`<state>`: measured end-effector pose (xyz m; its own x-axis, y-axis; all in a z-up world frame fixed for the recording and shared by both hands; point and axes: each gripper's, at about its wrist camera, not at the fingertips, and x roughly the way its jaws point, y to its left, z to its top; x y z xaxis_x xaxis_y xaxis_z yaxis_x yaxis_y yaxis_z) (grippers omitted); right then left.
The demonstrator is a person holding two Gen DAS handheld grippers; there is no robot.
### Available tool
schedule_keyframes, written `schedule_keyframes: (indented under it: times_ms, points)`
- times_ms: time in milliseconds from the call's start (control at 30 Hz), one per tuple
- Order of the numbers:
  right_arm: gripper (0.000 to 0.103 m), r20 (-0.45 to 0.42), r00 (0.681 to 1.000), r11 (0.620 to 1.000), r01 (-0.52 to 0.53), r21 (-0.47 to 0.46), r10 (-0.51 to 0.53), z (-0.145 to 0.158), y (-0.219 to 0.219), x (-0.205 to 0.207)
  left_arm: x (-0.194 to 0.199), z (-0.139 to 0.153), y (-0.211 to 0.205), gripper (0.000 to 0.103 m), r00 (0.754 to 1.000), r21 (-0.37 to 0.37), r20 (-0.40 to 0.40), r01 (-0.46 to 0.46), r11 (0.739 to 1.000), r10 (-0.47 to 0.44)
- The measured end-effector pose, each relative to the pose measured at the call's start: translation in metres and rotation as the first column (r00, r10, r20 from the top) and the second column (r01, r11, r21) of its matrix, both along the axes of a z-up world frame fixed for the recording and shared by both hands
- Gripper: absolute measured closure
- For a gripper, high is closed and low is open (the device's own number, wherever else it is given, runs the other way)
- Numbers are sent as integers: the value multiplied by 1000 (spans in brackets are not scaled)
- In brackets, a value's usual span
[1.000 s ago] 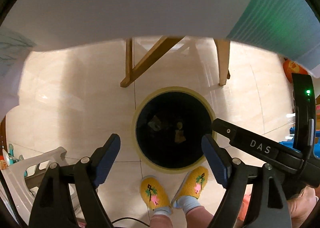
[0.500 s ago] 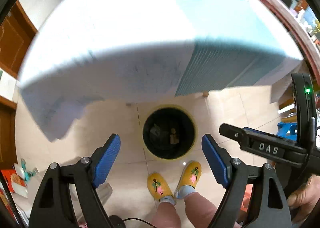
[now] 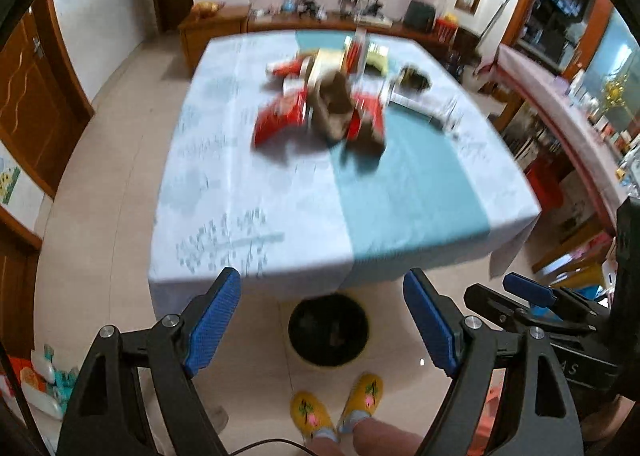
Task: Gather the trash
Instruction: 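Raise both tools back up toward the table, then grasp the red snack bag with the left tool while the right grasps the white wrapper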
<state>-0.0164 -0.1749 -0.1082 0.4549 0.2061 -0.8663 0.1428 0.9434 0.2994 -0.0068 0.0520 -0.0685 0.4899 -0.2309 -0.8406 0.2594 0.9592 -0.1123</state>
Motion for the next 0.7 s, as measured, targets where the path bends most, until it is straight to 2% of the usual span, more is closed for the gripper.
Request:
schedule_keyframes:
  times_ms: [200, 333, 533, 700]
  points:
    - [28, 151, 988, 998, 39, -59, -30, 54, -7, -2, -1, 48, -12, 21, 990, -9, 126, 59, 998, -57]
    - [28, 198, 978, 996, 75, -56, -63, 77, -15, -1, 6, 65, -22, 21, 982, 5, 164, 93, 996, -93]
    - [28, 232, 967, 990, 126, -64, -108, 104, -32, 10, 30, 84, -36, 21, 981, -9, 161, 113, 994, -110]
    - [28, 222, 963, 986, 163, -36, -152, 109, -63, 30, 66, 77, -54, 21, 990, -8, 117, 76, 997, -75]
